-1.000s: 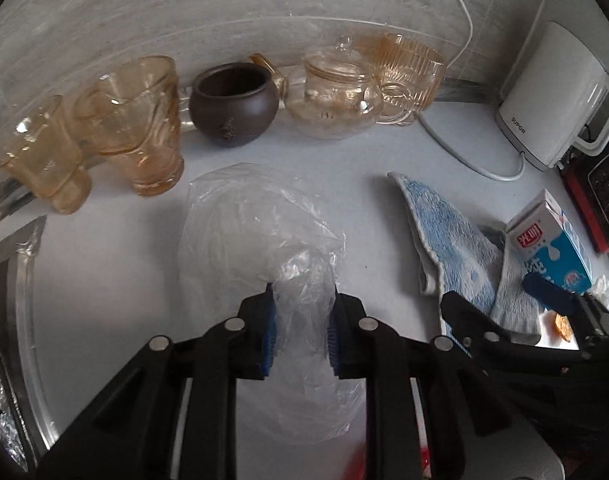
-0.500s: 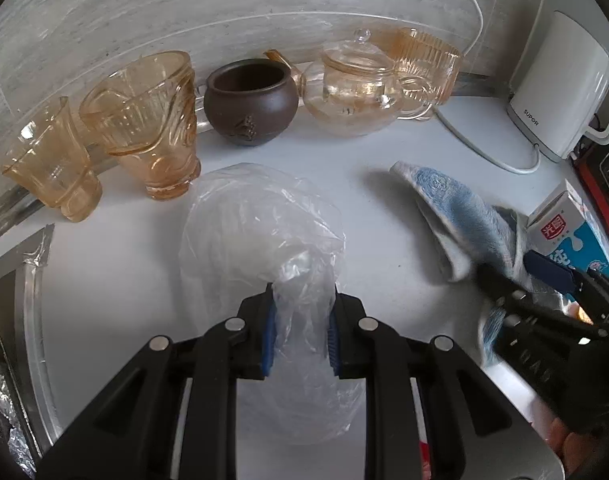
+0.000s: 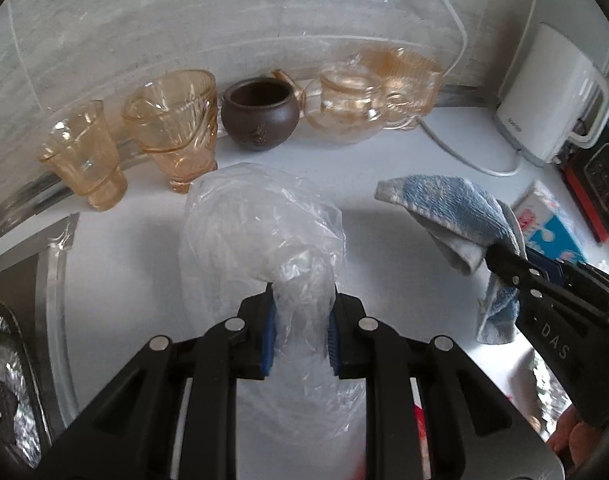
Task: Collect trash
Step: 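Grasp the clear plastic bag with the left tool while the right tool grasps the blue towel, then drop the plastic bag and blue towel into the green basket with both tools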
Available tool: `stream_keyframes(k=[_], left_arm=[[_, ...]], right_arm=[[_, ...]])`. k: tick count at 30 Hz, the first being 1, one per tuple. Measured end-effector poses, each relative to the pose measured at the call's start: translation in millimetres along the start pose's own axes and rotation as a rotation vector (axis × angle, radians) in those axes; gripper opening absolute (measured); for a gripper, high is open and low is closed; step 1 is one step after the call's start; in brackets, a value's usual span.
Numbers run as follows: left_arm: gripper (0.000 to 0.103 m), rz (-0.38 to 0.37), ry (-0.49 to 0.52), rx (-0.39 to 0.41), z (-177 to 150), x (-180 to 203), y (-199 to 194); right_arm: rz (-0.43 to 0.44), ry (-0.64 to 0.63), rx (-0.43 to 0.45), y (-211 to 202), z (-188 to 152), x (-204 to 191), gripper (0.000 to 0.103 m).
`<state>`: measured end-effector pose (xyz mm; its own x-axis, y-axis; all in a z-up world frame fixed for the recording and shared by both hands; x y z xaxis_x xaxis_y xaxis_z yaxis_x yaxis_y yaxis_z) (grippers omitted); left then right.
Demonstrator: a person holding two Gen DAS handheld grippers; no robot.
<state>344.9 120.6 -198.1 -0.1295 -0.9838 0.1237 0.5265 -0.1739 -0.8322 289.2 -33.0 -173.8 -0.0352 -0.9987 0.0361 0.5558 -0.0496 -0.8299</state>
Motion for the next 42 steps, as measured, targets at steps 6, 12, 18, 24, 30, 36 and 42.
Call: stream_keyframes(k=[6, 12, 18, 24, 30, 36, 42], left_arm=[[0.02, -0.019, 0.005, 0.032, -18.9, 12.7, -40.6], [0.02, -0.025, 0.012, 0.047, -59.3, 25.0, -87.6], [0.02, -0.032, 0.024, 0.036, -120.5, 46.7, -136.5], [0.02, -0.036, 0.05, 0.03, -193.3, 76.7, -184.6], [0.02, -0.076, 0.106, -0.014, -273.9, 109.3, -212.4], [0.02, -0.082, 0.155, -0.095, -338.5, 134.7, -214.9], [0.02, -0.137, 0.198, -0.136, -366.9, 160.0, -208.4]], right_arm=[[0.017, 0.0, 0.037, -41.9, -16.4, 1.3, 0.021], [0.042, -0.005, 0.055, -84.9, -50.4, 1.6, 0.021], [0.051, -0.013, 0.07, -146.6, -114.3, 9.3, 0.021], [0.061, -0.016, 0.04, -199.5, -199.3, 26.6, 0.021], [0.051, -0.005, -0.007, -238.7, -283.9, 45.4, 0.022], [0.046, 0.045, -0.042, -256.9, -344.6, 68.3, 0.022], [0.025, 0.09, -0.049, -266.4, -376.2, 89.1, 0.022]])
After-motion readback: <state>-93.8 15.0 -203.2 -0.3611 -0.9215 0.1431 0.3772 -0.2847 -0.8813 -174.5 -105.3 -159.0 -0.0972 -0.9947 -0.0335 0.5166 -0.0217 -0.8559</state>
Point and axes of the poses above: each gripper's, at about its wrist camera, not at the fingertips, and y roughly the way its jaws point, x to its right, z to its top, the point moved 4 cm from there along y, roughly the way its jaws point, and after that the axes turned 5 degrees about -y, right-handed, at the moved point
